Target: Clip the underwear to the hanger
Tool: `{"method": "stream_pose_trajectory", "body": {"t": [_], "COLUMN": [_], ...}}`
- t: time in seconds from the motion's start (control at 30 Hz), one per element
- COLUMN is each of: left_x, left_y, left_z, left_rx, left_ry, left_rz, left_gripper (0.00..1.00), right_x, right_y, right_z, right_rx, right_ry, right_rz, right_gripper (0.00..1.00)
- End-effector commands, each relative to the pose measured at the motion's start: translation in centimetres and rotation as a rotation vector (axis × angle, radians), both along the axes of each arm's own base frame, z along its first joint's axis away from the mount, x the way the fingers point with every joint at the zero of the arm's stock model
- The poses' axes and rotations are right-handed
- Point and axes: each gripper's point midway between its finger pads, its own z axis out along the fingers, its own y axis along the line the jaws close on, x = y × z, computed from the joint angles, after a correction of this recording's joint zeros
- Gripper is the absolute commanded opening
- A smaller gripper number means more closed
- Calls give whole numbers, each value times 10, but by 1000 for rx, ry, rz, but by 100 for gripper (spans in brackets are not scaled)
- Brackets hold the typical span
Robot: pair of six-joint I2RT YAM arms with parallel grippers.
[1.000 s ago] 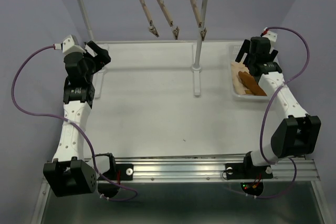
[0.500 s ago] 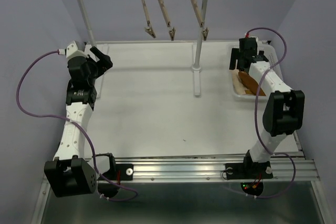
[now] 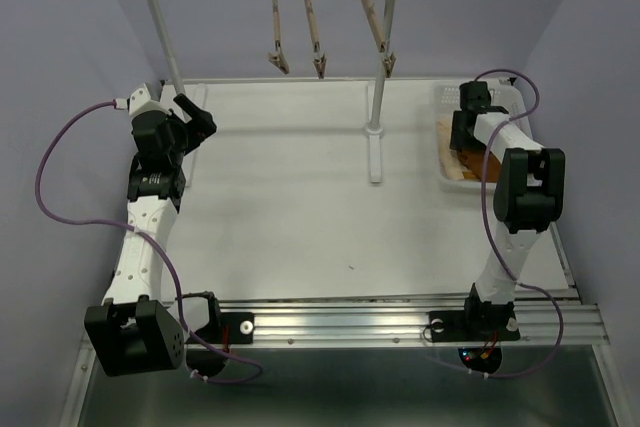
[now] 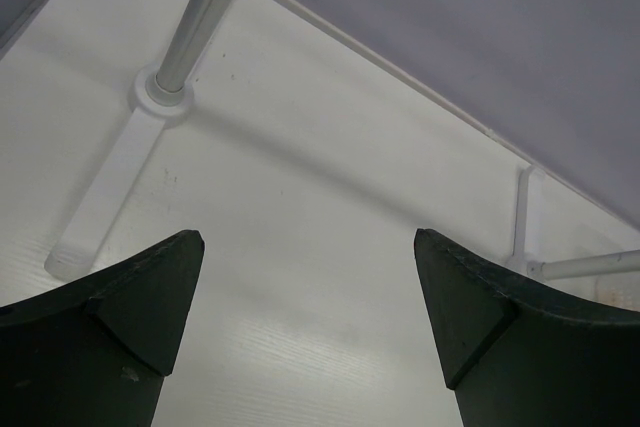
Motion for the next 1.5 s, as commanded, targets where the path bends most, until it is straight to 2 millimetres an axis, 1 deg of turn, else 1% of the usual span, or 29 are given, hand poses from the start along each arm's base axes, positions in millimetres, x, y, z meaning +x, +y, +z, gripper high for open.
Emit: {"method": "stream_pose_trajectory", "body": {"t": [0.0,0.03,0.07,0.13,0.17,0.3,0.33,0.4,0.43,0.5,0.53,0.63,0.67,0.73,0.77,0.87,0.93,0.97,1.0,1.03,1.07,1.1,1.13,1.2,1.23,1.33,1.37,1.4,1.47], "left_x": [-2,-3,-3,-3,-4,-6,-6,-7,-8,-9,-10,-12,-13,-15,-16,-21,-25,-27,-28,-31,-32,-33,-35,-38,-39,-42,-41,-41,-40], "left_y": [1,1,1,1,0,-1,-1,-3,-4,-8,-9,-16,-17,-20,-22,-28,-32,-32,-33,-34,-36,-37,-40,-42,-41,-41,-40,-39,-38], "left_z": [22,22,23,24,24,26,27,29,31,32,35,31,30,28,28,27,25,24,21,19,21,19,17,15,16,14,13,13,12], "left_rx": [11,11,10,8,8,3,3,-4,-7,-16,-26,-42,-51,-61,-64,-75,-89,-90,-93,-98,-104,-111,-122,-129,-128,-134,-136,-136,-136], "left_ry": [-63,-64,-65,-69,-70,-76,-81,-91,-100,-108,-119,-122,-124,-122,-123,-128,-129,-129,-125,-122,-128,-123,-121,-121,-123,-116,-110,-102,-94], "left_rz": [6,6,6,6,2,-1,-1,-7,-11,-26,-29,-55,-59,-69,-75,-101,-110,-111,-114,-116,-119,-125,-140,-143,-140,-130,-125,-122,-113], "left_gripper": [99,99,99,99,99,99,99,99,99,99,99,99,99,99,99,99,99,99,99,99,99,99,99,99,99,99,99,99,99], "right_x": [3,5,6,9,13,21,25,31,30,29,26,15,7,0,-8,-32,-47,-58,-64,-73,-69,-79,-79,-83,-87,-78,-82,-81,-79], "right_y": [-6,-7,-7,-10,-11,-16,-16,-12,-3,10,28,61,86,110,132,186,215,243,256,282,280,303,316,335,352,380,395,402,414], "right_z": [8,12,18,32,50,98,125,161,184,211,234,258,270,277,275,279,269,263,258,246,242,236,225,215,214,205,204,193,185], "right_rx": [-4,-6,-4,-20,-24,-59,-60,-47,-13,39,108,232,334,437,535,683,740,758,753,736,718,726,742,762,769,735,712,700,656], "right_ry": [-10,-21,-33,-65,-113,-206,-267,-347,-400,-465,-522,-584,-613,-635,-619,-583,-539,-505,-489,-447,-444,-416,-384,-352,-351,-362,-366,-353,-393], "right_rz": [-15,-18,-21,-31,-45,-41,-36,-9,37,98,180,316,404,499,583,758,840,905,939,998,986,1034,1059,1104,1143,1180,1219,1233,1244], "right_gripper": [47,38,20,1,1,1,1,1,1,1,1,1,1,1,1,1,1,1,1,1,1,2,2,3,3,3,3,2,2]}}
